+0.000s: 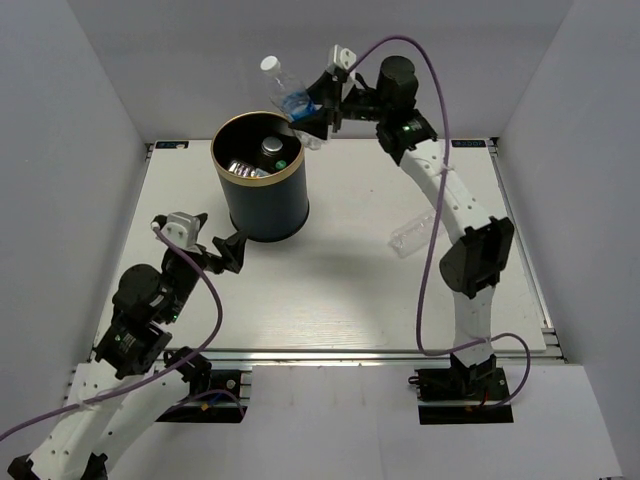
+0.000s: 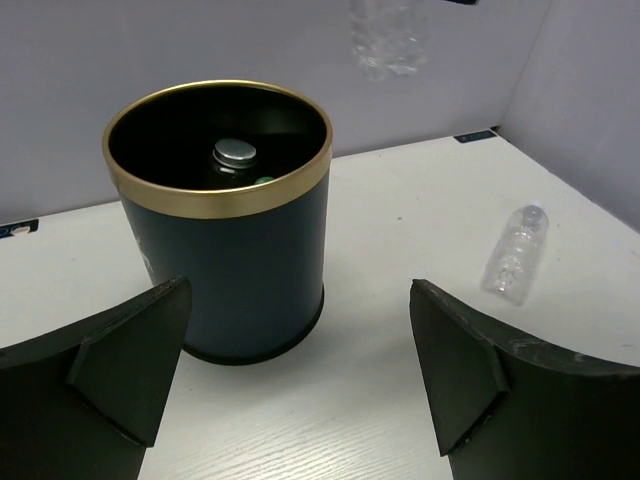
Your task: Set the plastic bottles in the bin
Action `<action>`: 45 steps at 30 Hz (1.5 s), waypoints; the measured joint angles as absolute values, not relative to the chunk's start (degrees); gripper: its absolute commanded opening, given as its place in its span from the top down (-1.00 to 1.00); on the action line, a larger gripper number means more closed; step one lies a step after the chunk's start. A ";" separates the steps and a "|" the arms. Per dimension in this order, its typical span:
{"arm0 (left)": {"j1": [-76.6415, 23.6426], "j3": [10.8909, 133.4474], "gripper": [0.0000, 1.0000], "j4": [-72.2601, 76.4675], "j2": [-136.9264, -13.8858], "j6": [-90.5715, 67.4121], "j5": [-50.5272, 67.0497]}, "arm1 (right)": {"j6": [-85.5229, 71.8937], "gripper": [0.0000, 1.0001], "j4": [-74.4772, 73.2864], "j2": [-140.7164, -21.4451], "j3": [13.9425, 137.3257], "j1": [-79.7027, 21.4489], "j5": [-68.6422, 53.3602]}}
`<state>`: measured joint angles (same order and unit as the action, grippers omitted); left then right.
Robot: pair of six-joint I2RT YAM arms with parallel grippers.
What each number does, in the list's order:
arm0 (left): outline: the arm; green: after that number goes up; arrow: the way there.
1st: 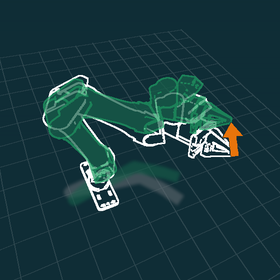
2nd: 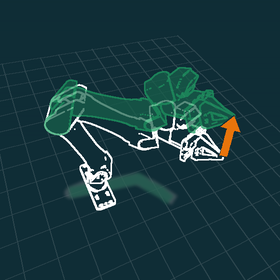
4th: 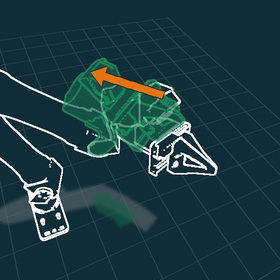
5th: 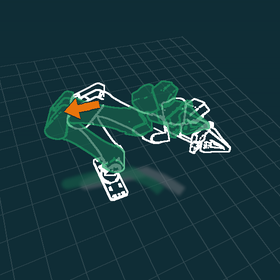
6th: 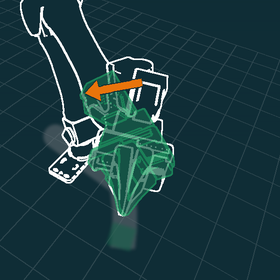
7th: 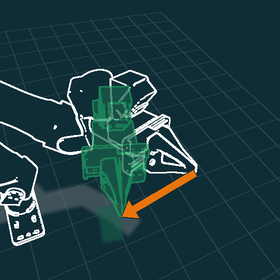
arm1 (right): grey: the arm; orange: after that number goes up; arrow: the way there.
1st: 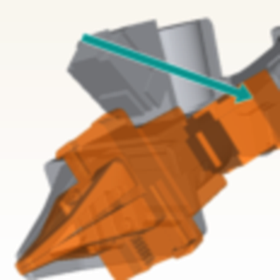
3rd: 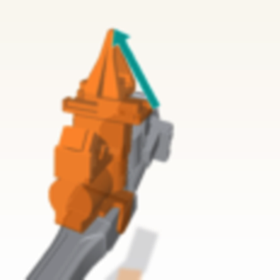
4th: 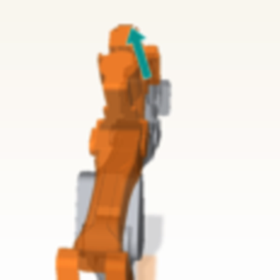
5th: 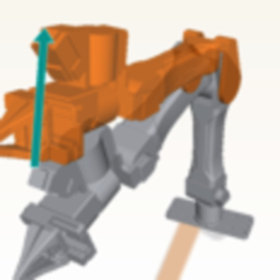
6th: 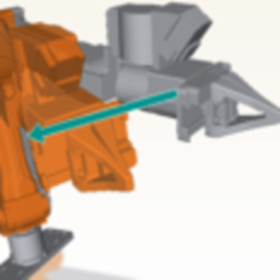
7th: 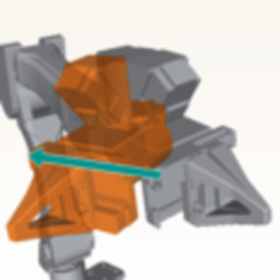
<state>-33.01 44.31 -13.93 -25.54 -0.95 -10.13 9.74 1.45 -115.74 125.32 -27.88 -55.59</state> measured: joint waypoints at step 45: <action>-36.42 64.62 -0.25 -7.27 -75.66 -0.99 12.56 | 21.85 0.28 -6.66 -71.22 83.77 -18.98 -8.10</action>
<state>-36.42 64.62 -7.27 -75.66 -0.99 12.56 21.85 -6.66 -71.22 83.77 -18.98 -8.10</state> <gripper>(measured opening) 0.608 0.089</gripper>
